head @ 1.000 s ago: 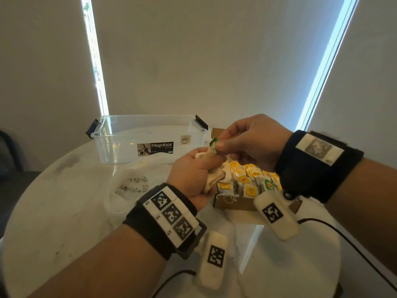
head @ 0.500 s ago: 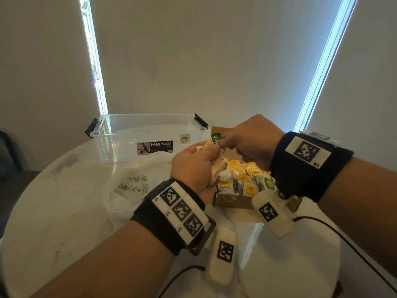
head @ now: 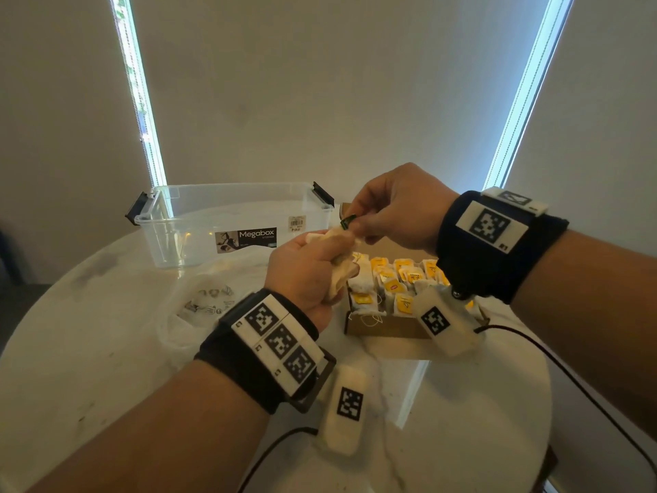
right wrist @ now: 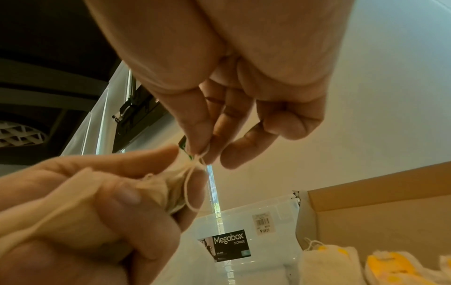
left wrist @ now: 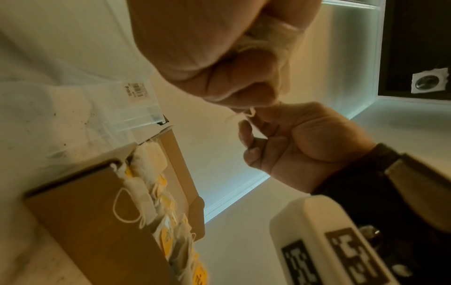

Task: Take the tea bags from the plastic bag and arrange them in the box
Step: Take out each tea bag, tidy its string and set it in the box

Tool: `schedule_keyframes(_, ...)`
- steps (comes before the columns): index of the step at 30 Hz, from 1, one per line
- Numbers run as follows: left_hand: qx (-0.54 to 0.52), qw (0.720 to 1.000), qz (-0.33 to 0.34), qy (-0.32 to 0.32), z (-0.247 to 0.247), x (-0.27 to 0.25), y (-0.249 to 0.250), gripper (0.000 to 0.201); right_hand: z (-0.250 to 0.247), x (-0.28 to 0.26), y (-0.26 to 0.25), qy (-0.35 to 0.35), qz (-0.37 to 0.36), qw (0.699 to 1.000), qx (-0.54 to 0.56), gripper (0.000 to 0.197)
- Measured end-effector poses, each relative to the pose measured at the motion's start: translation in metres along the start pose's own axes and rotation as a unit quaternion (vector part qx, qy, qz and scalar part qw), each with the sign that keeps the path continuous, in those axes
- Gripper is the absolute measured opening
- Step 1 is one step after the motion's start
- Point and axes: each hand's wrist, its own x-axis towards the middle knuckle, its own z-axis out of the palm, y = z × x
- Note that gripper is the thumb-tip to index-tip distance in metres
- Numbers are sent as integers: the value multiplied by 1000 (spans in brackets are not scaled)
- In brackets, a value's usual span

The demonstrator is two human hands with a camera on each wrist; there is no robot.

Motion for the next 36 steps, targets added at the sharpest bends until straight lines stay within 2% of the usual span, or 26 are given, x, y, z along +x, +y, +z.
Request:
schedule_keyframes(2, -31, 999, -39, 5, -6, 1, 1, 28, -3, 4, 2, 16, 19, 999, 26, 7)
schedule_keyframes(5, -81, 992, -93, 18, -18, 3, 5, 23, -7, 9, 11, 26, 61, 996, 58, 10)
schedule_keyframes(8, -122, 987, -105, 8, -27, 1, 11, 18, -6, 14, 23, -33, 79, 996, 6, 11)
schedule_keyframes(12, -169, 980, -99, -21, -32, -3, 15, 25, 4, 25, 36, -134, 101, 983, -76, 14)
schedule_keyframes(15, -171, 980, -103, -31, -33, -3, 14, 27, 17, 39, 44, -165, 112, 973, -118, 15)
schedule_keyframes(19, -167, 978, -119, -31, -34, -4, 8, 31, 34, 58, 52, -153, 110, 960, -205, 15)
schedule_keyframes(23, -165, 976, -139, -34, -32, -4, 6, 36, 34, 64, 51, -83, 104, 963, -235, 19)
schedule_keyframes(25, -167, 976, -136, -20, -28, -2, 6, 36, 28, 60, 42, -26, 77, 974, -209, 18)
schedule_keyframes(27, -174, 976, -131, 6, -24, 3, 5, 36, 22, 47, 26, -2, 68, 991, -116, 20)
schedule_keyframes(29, -179, 976, -123, 21, -22, 8, 4, 41, 18, 27, 8, -32, 89, 995, 14, 25)
schedule_keyframes(31, -187, 975, -115, 38, -22, 14, 2, 47, 16, 7, -7, -81, 109, 986, 99, 30)
schedule_keyframes(33, -199, 973, -106, 43, -24, 20, -1, 52, 19, -8, -15, -115, 110, 980, 121, 41)
schedule_keyframes(36, -214, 970, -106, 40, -23, 23, -4, 65, 27, -19, -17, -122, 98, 983, 101, 58)
